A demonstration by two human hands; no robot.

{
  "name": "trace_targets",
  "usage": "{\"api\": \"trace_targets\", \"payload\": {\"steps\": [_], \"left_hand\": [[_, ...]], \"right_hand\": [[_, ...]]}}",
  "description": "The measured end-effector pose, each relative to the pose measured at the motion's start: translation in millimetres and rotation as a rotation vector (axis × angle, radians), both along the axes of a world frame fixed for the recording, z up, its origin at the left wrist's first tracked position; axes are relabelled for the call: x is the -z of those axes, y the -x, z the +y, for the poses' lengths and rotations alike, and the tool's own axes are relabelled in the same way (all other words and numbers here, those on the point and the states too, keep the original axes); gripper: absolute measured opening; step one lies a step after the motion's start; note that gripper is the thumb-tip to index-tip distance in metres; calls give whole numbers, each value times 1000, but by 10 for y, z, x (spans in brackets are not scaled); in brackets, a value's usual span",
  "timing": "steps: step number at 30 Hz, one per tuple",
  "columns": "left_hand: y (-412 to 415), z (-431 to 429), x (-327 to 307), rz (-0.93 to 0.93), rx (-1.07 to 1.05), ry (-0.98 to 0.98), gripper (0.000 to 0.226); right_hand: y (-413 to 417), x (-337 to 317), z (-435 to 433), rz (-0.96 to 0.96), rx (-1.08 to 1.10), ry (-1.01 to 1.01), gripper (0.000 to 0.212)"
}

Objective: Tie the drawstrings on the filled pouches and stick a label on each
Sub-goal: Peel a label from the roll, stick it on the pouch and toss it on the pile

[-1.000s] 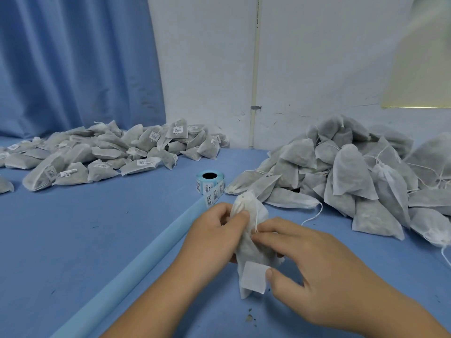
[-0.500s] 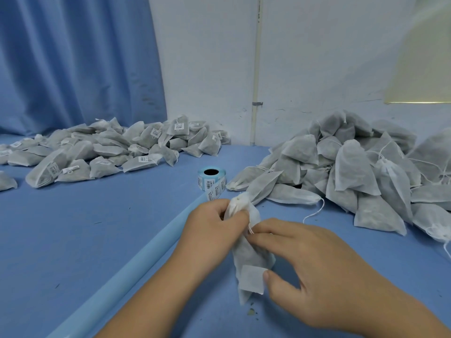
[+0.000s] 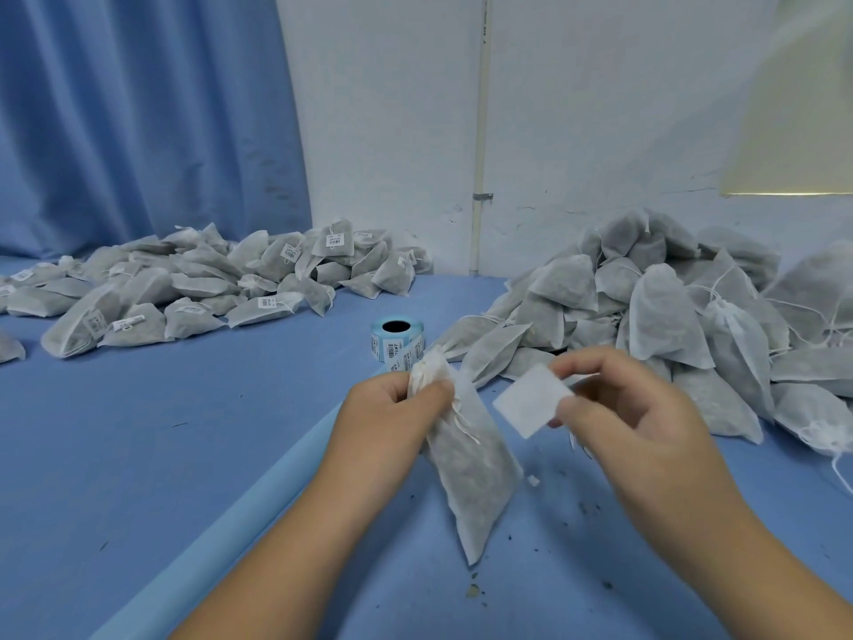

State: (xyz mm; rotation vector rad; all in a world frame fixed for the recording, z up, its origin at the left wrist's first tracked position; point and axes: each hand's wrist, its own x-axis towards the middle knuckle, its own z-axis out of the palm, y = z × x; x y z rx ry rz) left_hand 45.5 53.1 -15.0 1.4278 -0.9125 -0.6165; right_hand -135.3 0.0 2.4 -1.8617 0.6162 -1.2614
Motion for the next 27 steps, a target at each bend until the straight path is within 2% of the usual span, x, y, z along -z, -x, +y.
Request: {"api": "trace_targets", "payload": {"steps": [1,3,5,7,10,17,20,23,27], "left_hand": [[15,4,8,1,15,-5,59],[62,5,18,-4,46,-20,57],[113,3,15,-7,72,-31,54],[142,-9,31,2,97,-28,48],[154,-15,50,23,115,-8,38],[154,2,9,61,123,6,49],[167,9,6,51,120,-4,47],[163,5,19,53,112,-22,48],[106,-9,49,70,88,-16,53]], "right_hand": [[-10,24,-2,-12,105,34,18],[-51,66,24,94,329,282,8],[-103,117,46,208,471,523,10],[-141,172,53,255,511,695,16],[-202,202,86,274,511,855,8],[-257,261,131,385,388,858,10],[-236,251,127,460,322,838,16],[-202,245,105,520,220,809,12],[-144,262,75,575,37,694,26]]}}
